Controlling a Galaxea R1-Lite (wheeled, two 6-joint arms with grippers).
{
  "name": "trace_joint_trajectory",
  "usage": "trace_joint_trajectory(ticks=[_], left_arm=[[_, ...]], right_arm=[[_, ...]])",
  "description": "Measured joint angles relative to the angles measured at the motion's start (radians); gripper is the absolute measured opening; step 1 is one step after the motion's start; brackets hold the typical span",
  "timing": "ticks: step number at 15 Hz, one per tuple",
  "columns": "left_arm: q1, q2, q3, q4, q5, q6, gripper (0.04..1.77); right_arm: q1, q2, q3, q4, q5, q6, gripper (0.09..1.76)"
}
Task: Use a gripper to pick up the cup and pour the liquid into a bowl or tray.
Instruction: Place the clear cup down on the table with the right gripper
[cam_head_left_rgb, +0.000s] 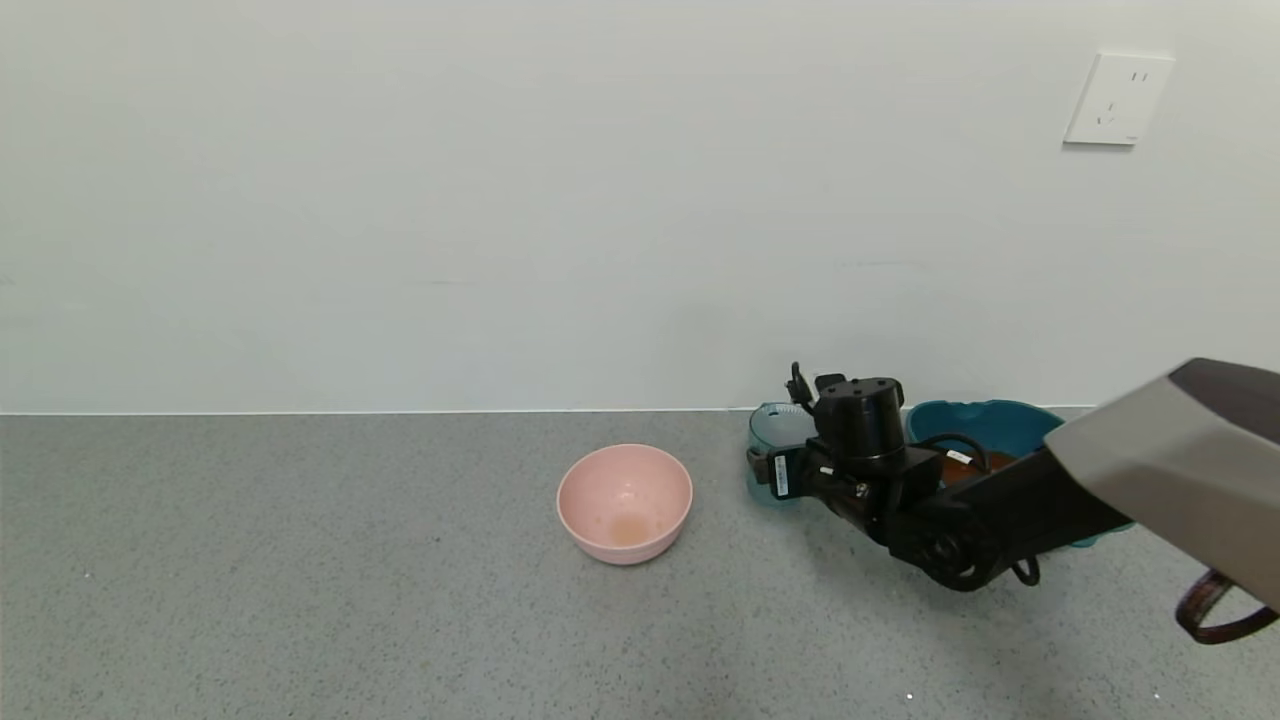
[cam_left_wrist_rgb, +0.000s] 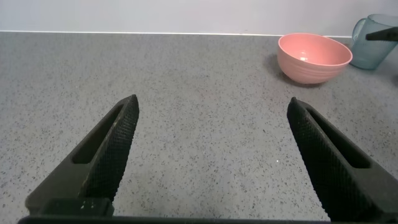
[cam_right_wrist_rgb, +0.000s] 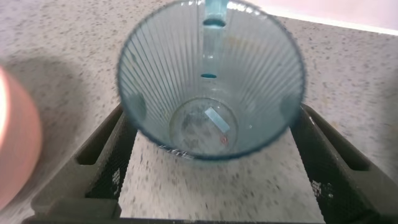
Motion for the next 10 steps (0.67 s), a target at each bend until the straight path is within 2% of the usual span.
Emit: trace_joint_trajectory(ticks=[10], left_arm=[[0.000,0.000,0.000,0.000,0.000,0.000,1.72]], right_arm=[[-0.049,-0.482,0.072,0.443,0.098,-0.021,1.70]])
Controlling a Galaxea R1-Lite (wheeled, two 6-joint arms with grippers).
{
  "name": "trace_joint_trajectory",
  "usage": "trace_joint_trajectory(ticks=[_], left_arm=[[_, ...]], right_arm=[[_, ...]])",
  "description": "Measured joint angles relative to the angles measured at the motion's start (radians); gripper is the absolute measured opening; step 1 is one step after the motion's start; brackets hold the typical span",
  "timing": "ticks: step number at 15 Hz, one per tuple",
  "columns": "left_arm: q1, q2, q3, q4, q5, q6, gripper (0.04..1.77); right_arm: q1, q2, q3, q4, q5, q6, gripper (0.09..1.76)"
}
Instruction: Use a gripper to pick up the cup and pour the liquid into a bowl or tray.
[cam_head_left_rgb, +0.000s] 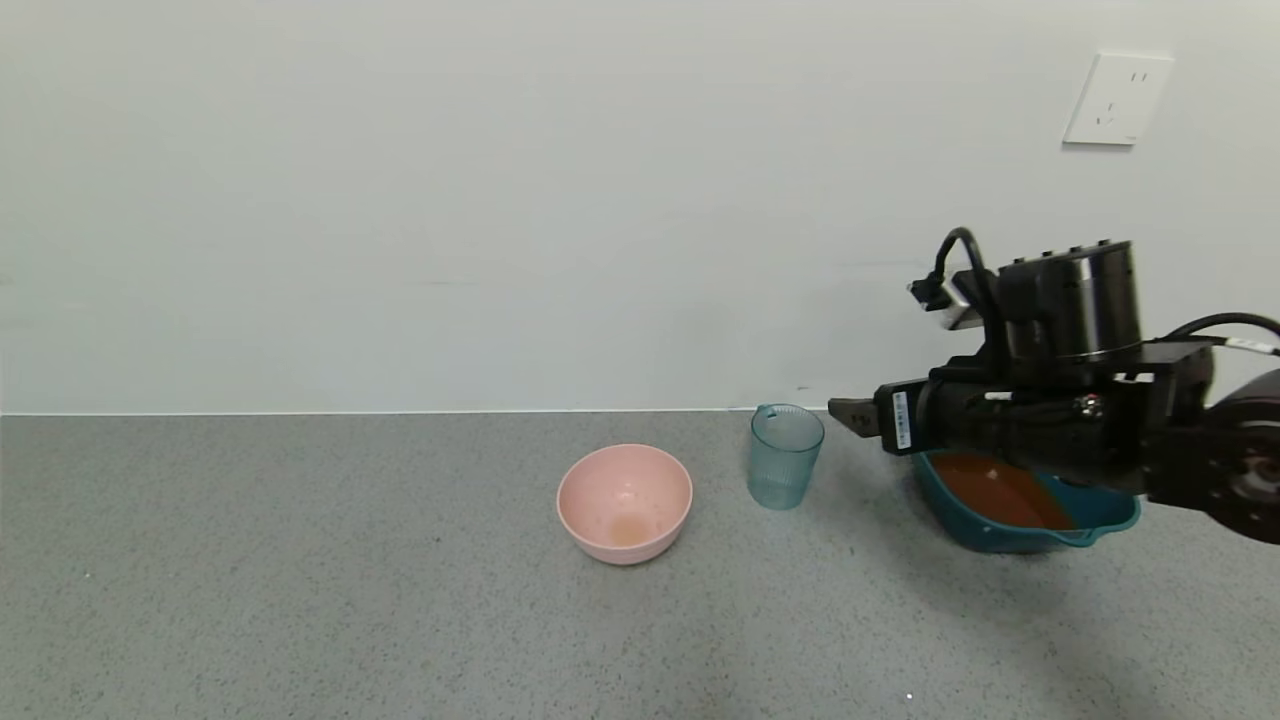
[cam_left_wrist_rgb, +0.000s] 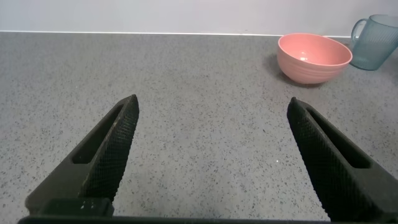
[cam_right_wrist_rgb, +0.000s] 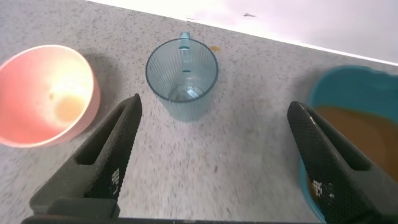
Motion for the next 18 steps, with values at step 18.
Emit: trace_joint_trajectory(ticks=[18], left_arm=[[0.000,0.000,0.000,0.000,0.000,0.000,1.72]], right_arm=[[-0.090,-0.953,0.356,0.395,-0.014,-0.094,1.70]])
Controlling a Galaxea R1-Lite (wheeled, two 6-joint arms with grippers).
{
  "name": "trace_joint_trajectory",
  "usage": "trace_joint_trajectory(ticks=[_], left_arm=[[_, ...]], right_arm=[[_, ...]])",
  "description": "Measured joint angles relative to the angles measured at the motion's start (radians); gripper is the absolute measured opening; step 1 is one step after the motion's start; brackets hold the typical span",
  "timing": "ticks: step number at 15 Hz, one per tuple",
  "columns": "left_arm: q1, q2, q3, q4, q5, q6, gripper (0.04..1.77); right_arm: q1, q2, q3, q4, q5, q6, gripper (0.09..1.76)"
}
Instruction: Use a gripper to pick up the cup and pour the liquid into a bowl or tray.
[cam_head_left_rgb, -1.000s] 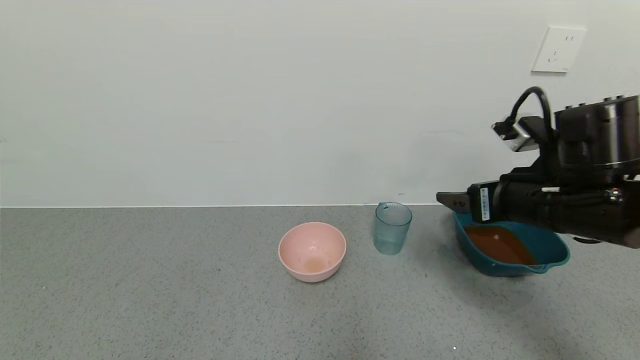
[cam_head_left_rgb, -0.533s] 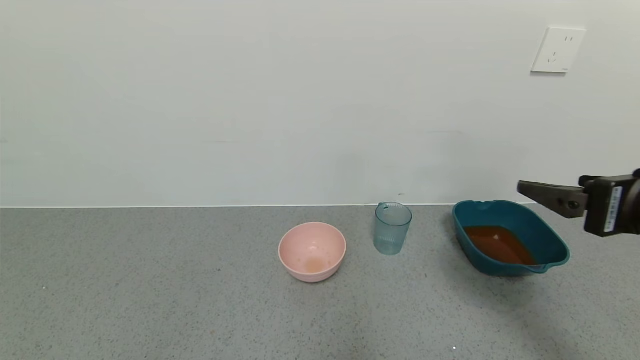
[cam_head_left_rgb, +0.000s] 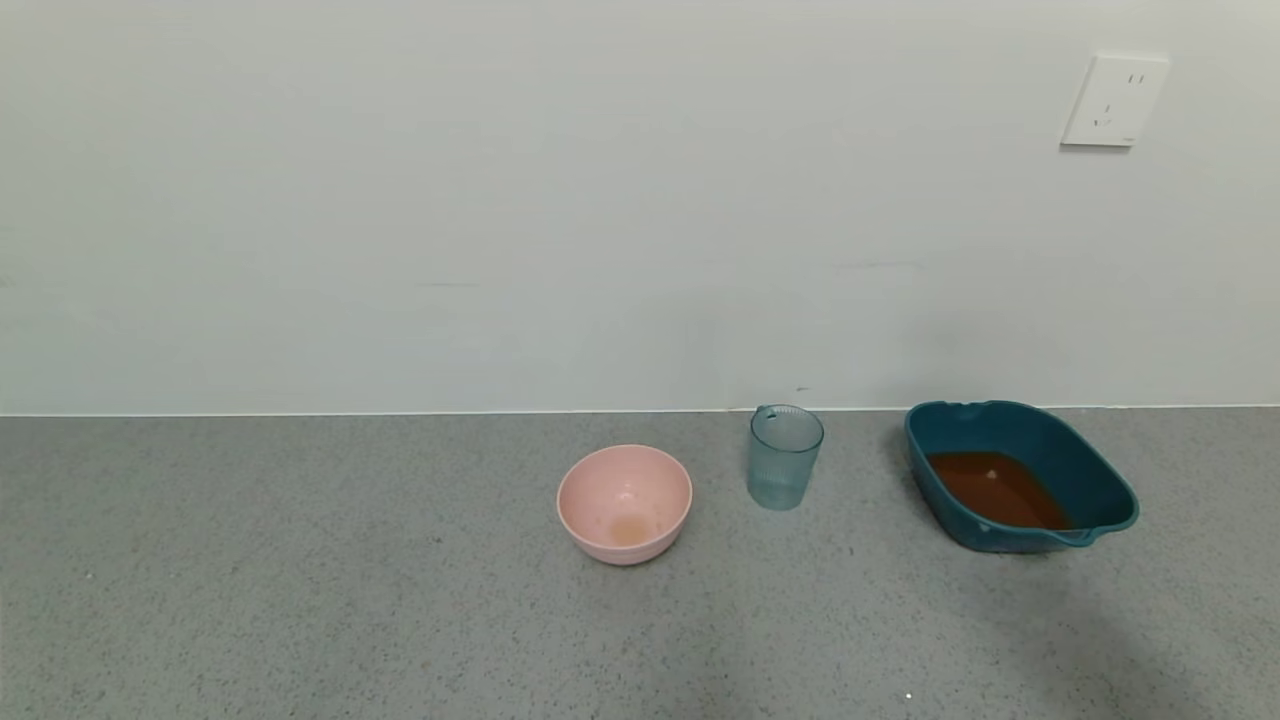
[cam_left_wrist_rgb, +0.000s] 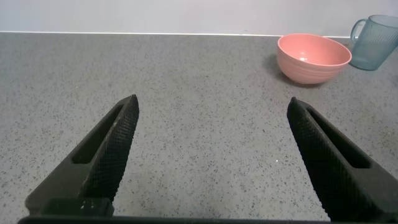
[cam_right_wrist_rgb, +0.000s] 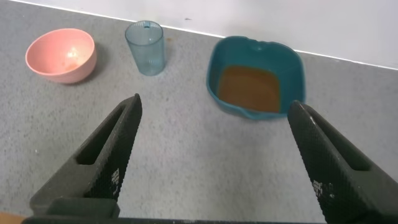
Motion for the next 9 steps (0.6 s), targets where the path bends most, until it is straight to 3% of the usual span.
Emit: trace_joint_trajectory(ticks=[5,9], left_arm=[[0.000,0.000,0.000,0.000,0.000,0.000,1.72],[0.000,0.000,0.000,0.000,0.000,0.000,1.72]], right_arm=[[-0.036,-0.214,0.025,0.172,-0.104,-0.006,1.70],[-0.231,-0.323,0.059,0.191,-0.097,-0.010,1.70]])
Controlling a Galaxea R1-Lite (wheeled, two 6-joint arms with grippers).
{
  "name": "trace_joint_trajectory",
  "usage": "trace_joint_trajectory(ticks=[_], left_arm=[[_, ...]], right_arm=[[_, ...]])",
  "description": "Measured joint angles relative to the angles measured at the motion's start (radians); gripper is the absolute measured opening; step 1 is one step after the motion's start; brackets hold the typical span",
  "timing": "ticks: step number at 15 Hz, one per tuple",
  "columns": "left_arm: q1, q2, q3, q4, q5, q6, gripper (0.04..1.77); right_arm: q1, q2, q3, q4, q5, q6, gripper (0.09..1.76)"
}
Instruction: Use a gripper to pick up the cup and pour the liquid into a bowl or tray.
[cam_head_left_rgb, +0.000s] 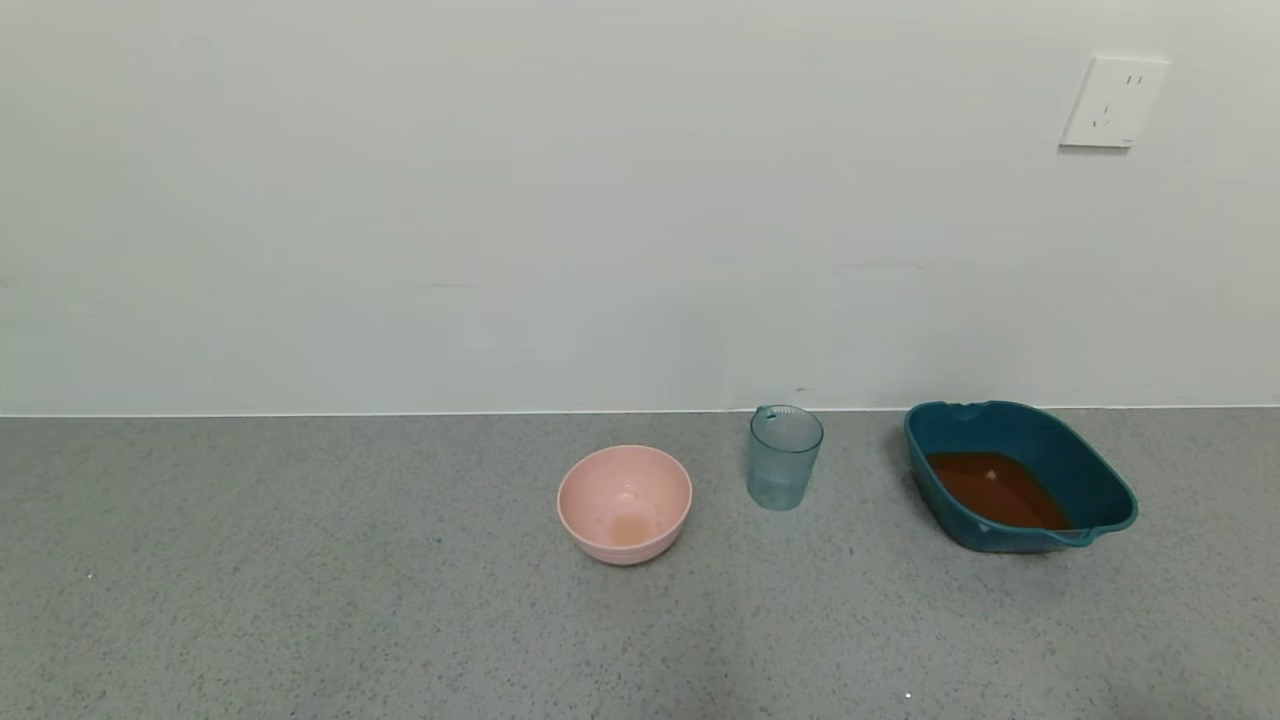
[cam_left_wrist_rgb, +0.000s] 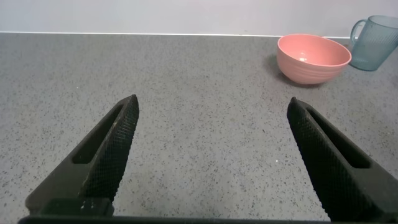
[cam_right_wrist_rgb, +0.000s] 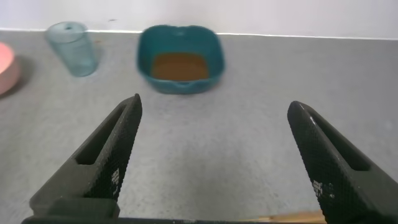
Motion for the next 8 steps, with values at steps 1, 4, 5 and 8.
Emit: trace_joint_trajectory(ticks=[1,4,5,8], left_arm=[[0.000,0.000,0.000,0.000,0.000,0.000,1.72],[0.000,0.000,0.000,0.000,0.000,0.000,1.72],[0.000,0.000,0.000,0.000,0.000,0.000,1.72],[0.000,0.000,0.000,0.000,0.000,0.000,1.72]], right_arm=[[-0.056,-0.030,0.010,0.001,0.030,-0.005,1.70],[-0.155,-0.133,0.048,0.003,0.149,-0.036,1.70],[-0.165,-0.165,0.066,0.003,0.165,-0.039,1.70],[-0.157,-0.248,0.120,-0.008,0.195,-0.040,1.70]])
